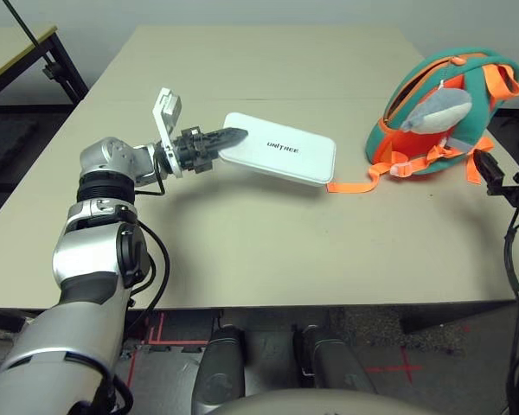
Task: Put the pencil case into the backpack and zip it.
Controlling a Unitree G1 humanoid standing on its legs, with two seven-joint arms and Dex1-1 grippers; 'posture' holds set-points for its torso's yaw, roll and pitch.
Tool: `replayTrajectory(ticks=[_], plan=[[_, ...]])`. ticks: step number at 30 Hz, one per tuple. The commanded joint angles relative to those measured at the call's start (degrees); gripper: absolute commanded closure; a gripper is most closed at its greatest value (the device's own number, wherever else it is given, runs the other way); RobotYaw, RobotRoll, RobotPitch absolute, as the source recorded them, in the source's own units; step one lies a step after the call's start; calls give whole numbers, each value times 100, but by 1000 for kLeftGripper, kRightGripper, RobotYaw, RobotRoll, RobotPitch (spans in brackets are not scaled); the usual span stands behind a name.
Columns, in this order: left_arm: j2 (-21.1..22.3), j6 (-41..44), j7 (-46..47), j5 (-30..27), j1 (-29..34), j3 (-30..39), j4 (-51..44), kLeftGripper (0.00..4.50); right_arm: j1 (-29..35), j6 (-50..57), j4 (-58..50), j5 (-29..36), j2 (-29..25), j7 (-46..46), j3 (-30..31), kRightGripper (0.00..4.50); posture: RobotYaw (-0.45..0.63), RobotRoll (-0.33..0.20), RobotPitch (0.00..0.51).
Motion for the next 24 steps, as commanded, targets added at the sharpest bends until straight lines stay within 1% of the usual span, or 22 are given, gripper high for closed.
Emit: replayTrajectory(ticks=[1,7,14,19,22,24], plan=[[25,111,197,-314,43,224,-324,3065,-220,-163,370,44,-136,149,134,0,60,0,71],[27,259,482,-534,229,381,-661,3065,-685,-445,1109,-11,-163,333,397,0,72,0,70],[-6,356,737,-754,368,444,-940,3065,-1469,-1124,2748,-256,-228,501,730,0,84,0,68],[-13,359,864,-867,388,455,-990,3065,-1933,-1575,3628,-261,-251,567,728,0,87,0,71],[-6,347,916,-918,404,454,-1003,3065,-2057,-1739,3905,-260,-248,617,730,631,91,0,71],[4,337,938,-952,423,449,-1015,3065,-2079,-1817,3966,-233,-230,671,725,1398,91,0,71]])
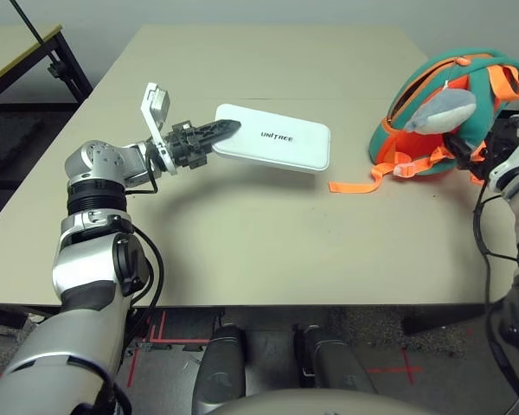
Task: Put the pencil case into the backpack and zip it.
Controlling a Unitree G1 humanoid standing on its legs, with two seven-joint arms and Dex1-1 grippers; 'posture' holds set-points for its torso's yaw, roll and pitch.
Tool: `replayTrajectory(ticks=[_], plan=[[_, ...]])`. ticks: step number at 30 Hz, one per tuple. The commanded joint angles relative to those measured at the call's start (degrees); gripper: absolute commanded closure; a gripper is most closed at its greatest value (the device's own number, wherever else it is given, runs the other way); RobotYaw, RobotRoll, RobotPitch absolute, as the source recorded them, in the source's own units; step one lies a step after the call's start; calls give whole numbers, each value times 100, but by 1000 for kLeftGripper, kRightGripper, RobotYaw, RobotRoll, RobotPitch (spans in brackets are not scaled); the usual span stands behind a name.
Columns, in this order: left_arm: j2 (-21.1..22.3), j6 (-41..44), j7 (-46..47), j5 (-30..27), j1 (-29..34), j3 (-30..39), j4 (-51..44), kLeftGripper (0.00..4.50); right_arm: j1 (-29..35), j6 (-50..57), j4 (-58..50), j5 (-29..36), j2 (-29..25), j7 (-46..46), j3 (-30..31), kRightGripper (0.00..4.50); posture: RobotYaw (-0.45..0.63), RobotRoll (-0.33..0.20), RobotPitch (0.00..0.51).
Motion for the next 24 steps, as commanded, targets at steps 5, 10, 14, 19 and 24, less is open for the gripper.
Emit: replayTrajectory(ticks=[5,10,14,19,24], plan=[[38,-25,57,-232,38,101,-199,3065,14,-253,107,135,10,293,-16,3272,94,0,65],[20,-114,68,-227,8,97,-123,3065,322,-912,-324,126,105,784,169,4436,88,0,60],[1,-183,56,-209,-22,70,-49,3065,398,-893,-653,361,191,946,105,4436,81,0,57],[-6,-231,34,-194,-54,38,8,3065,494,-897,-853,516,208,1137,110,4436,78,0,54],[8,-301,6,-174,-89,9,90,3065,611,-834,-1266,805,252,1408,82,4436,73,0,53]])
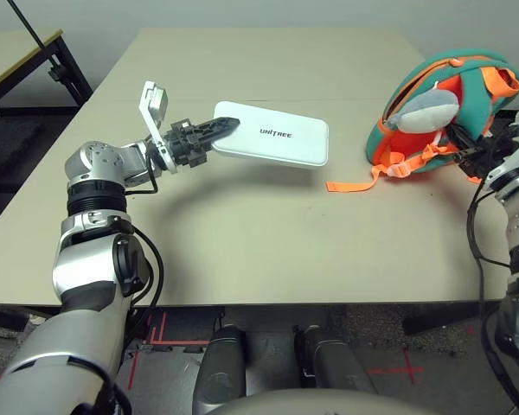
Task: Put the pencil case into the backpack and zip it.
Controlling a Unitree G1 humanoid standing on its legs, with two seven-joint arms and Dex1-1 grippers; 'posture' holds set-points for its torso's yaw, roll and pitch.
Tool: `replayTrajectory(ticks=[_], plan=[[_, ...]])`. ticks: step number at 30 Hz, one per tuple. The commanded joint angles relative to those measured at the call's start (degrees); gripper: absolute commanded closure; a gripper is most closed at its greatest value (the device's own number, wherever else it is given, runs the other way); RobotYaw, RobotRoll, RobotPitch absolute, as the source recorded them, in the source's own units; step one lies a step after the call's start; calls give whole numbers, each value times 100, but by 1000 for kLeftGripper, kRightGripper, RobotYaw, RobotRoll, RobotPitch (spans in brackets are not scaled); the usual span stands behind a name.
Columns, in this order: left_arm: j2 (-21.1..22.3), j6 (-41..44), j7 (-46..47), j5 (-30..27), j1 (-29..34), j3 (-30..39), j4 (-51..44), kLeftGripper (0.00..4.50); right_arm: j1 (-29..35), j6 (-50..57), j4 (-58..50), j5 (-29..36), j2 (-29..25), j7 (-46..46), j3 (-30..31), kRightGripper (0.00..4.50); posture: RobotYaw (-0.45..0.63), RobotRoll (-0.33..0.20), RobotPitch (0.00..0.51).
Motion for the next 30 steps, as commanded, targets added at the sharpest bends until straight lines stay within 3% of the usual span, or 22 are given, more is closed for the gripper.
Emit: replayTrajectory(ticks=[1,30], plan=[[16,-97,-71,-101,-120,10,43,3065,77,3,-475,250,33,294,-28,4436,73,0,53],[450,-987,-388,252,-558,-180,1142,3066,676,1444,-3448,1515,-35,994,30,4436,56,0,46]])
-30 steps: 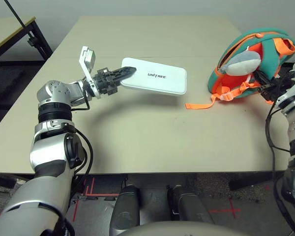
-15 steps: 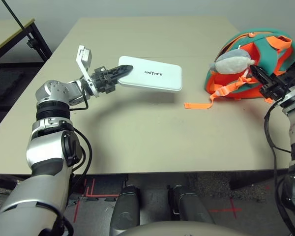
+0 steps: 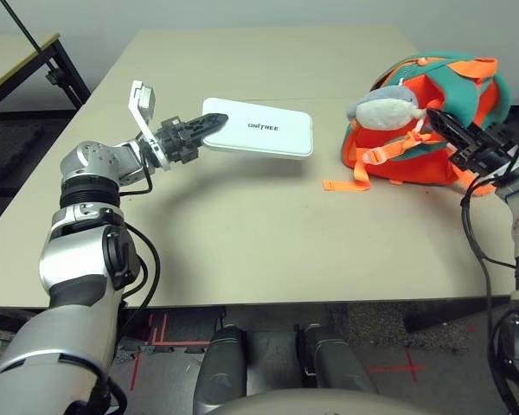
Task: Put the pencil case into the backpack and zip it.
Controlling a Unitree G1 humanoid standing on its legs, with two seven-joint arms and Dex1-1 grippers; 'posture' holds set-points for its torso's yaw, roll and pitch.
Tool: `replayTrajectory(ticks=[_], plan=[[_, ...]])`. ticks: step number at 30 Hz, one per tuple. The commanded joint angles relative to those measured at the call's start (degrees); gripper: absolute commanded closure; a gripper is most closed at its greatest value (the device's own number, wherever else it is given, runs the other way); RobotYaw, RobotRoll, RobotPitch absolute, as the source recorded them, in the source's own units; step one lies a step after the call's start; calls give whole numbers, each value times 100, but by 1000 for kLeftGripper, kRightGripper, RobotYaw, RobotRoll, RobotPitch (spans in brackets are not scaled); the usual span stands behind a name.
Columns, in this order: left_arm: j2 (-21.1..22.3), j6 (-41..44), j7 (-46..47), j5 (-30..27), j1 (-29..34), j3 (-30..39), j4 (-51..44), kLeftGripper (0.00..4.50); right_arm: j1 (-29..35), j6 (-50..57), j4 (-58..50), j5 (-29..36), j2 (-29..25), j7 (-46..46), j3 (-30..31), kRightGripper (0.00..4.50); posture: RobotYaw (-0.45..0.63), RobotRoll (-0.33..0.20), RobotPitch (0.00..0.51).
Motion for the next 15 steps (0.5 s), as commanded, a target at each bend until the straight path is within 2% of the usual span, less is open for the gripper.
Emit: replayTrajectory(ticks=[1,5,15], plan=[[99,-130,-186,84,-239,-56,95,3066,3,182,-796,439,-120,224,-80,4436,55,0,44],[173,-207,-263,163,-307,-67,208,3066,171,621,-1360,831,-189,276,-198,4436,53,0,36],[374,-198,-655,329,-399,-347,106,3068,1306,1354,-2289,1551,-309,353,-402,4436,49,0,28]])
